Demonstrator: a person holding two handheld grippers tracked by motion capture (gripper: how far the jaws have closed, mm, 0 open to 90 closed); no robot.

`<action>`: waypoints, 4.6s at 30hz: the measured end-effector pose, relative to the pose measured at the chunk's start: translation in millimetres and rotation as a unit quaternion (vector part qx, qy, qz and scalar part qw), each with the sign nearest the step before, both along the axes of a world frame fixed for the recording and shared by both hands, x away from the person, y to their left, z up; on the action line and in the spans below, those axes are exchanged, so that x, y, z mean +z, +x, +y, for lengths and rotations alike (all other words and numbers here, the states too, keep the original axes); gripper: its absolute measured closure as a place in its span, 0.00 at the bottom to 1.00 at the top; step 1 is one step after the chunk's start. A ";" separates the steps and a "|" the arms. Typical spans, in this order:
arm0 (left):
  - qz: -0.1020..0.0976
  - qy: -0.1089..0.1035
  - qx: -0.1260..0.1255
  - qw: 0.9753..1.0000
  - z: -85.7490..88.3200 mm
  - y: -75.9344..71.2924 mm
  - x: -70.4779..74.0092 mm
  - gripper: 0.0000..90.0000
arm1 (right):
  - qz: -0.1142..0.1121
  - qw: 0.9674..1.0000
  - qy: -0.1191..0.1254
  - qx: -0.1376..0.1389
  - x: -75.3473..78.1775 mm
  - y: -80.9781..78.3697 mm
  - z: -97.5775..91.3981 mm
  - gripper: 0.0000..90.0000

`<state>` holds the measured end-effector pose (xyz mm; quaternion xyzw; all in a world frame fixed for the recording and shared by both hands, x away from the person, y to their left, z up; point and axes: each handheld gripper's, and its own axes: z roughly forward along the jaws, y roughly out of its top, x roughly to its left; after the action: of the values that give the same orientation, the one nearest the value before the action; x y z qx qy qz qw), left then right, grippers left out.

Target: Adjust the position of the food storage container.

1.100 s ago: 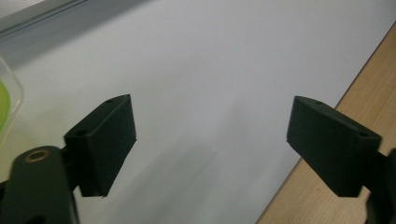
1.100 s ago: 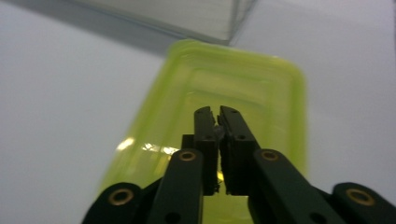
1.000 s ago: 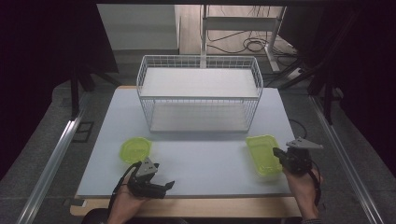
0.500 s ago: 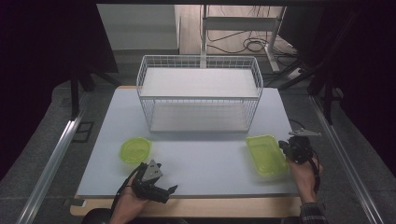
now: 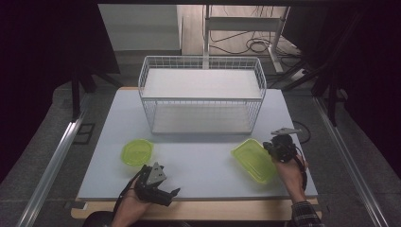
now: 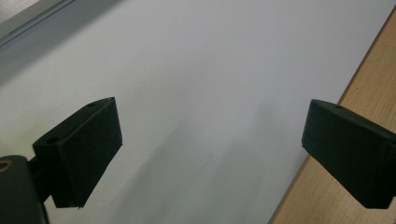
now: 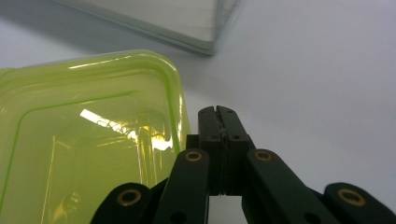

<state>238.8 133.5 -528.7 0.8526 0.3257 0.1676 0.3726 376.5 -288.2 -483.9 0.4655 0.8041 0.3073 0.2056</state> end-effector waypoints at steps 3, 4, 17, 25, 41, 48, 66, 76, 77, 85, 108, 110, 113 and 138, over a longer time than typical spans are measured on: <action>0.000 0.000 -0.001 1.000 -0.3 0.1 -0.1 0.05 | 0.005 1.000 0.002 0.021 -0.7 -0.5 15.2 0.99; 0.001 0.000 -0.001 1.000 -0.5 0.1 -0.2 0.05 | 0.006 1.000 0.003 0.027 -1.0 -1.1 20.7 0.99; -0.002 -0.006 0.004 1.000 2.5 -1.3 0.9 0.06 | -0.009 0.997 0.029 0.065 8.7 -22.9 38.7 0.99; -0.007 -0.021 0.007 1.000 4.0 0.2 0.7 0.05 | -0.023 0.999 0.025 0.028 15.2 -62.5 1.0 0.99; 0.003 -0.051 0.048 0.998 -5.6 15.9 13.6 0.18 | 0.035 0.999 0.028 -0.021 2.2 -85.7 -7.6 0.98; -0.004 -0.069 0.044 0.997 -3.9 22.0 15.7 0.33 | 0.043 0.998 0.039 -0.017 1.6 -103.2 -5.3 0.96; 0.010 -0.071 0.055 0.996 -3.1 36.0 13.9 0.70 | 0.048 0.997 0.042 0.033 -4.7 -58.8 43.3 0.96; 0.011 -0.066 0.061 0.996 -15.9 48.9 12.7 0.81 | 0.055 0.997 0.039 0.047 -4.5 -66.5 49.4 0.97; 0.011 -0.063 0.058 0.996 -19.4 51.6 12.7 0.81 | 0.055 0.997 0.039 0.047 -4.5 -66.5 49.4 0.97; 0.018 -0.046 0.036 0.998 -42.4 59.7 8.7 0.85 | 0.069 0.994 0.053 0.068 -5.4 -86.0 52.0 0.97; 0.062 -0.070 0.022 0.995 -25.1 24.4 13.7 0.83 | 0.078 0.989 0.045 0.115 -22.5 -26.2 89.3 0.98; 0.063 -0.069 0.020 0.995 -24.0 20.3 13.9 0.82 | 0.076 0.988 0.047 0.123 -23.0 -23.5 91.6 0.97; 0.063 -0.065 0.016 0.996 -21.3 14.3 13.5 0.80 | 0.064 0.990 0.019 0.121 -23.2 -23.0 90.5 0.96; 0.011 -0.057 0.012 0.998 9.3 -16.0 8.7 0.03 | 0.001 0.990 0.057 0.130 -6.8 -73.8 41.0 0.11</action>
<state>222.8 142.8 -520.0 0.8278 0.3490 0.1439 0.4150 302.7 -247.2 -490.7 0.3678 0.8393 0.3765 0.1365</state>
